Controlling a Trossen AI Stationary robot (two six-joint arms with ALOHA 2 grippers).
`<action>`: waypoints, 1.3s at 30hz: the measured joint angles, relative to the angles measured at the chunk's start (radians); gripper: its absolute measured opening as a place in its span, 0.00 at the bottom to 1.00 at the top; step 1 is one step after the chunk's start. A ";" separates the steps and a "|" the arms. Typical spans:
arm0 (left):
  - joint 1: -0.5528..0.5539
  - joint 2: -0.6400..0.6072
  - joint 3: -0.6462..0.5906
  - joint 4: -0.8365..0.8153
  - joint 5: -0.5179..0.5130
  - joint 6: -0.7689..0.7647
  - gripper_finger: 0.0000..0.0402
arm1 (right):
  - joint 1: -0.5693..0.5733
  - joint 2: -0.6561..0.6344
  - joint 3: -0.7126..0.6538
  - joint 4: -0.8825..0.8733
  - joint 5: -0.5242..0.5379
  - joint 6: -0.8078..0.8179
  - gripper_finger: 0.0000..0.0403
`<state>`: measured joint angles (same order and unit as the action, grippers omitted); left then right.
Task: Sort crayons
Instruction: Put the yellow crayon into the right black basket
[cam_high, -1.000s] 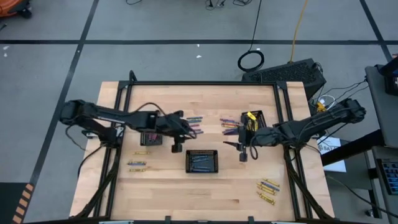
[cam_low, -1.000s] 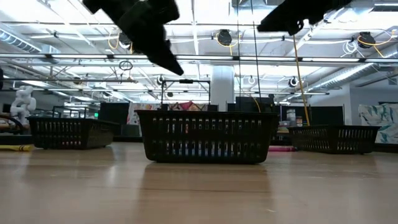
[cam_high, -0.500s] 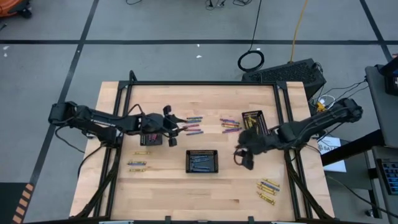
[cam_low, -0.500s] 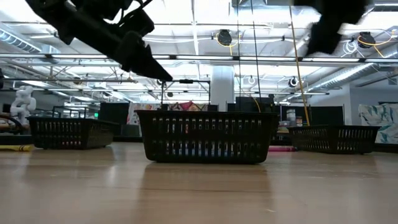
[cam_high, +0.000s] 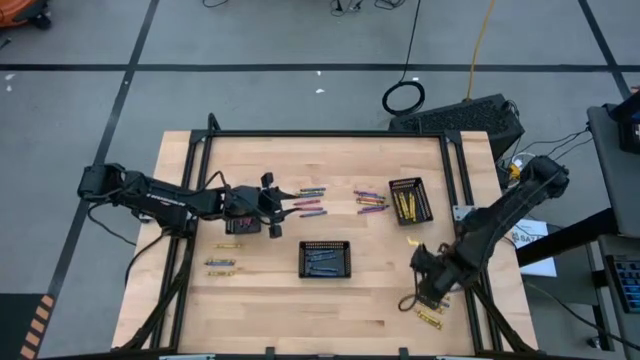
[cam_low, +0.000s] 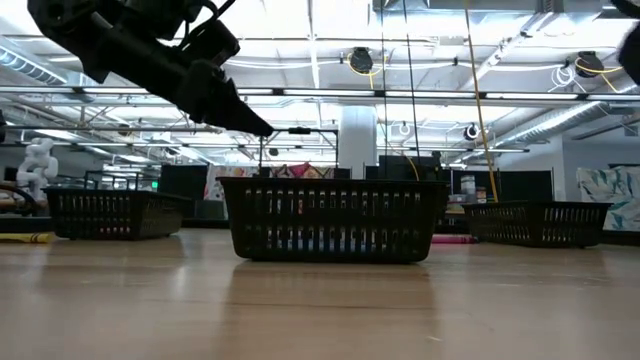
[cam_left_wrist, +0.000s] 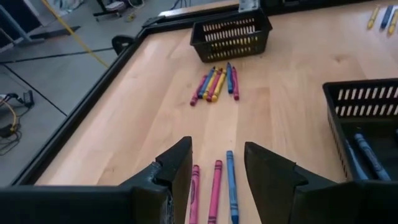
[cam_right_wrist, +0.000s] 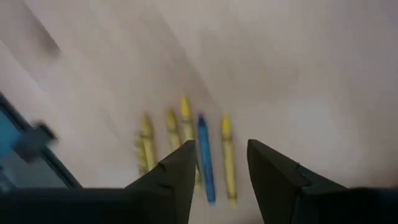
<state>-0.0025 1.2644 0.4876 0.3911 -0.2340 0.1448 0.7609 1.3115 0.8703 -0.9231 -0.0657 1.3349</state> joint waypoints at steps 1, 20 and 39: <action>0.000 0.000 -0.004 0.010 0.000 0.000 0.38 | 0.015 0.018 0.000 -0.012 -0.005 0.011 0.32; 0.000 0.000 -0.006 0.021 0.000 -0.001 0.38 | 0.119 0.242 -0.001 0.040 -0.089 -0.011 0.30; 0.000 0.000 -0.005 0.017 0.001 -0.006 0.37 | 0.131 0.274 -0.001 0.058 -0.006 -0.046 0.17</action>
<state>-0.0025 1.2644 0.4824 0.4084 -0.2333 0.1387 0.8921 1.5851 0.8696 -0.8654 -0.0720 1.2887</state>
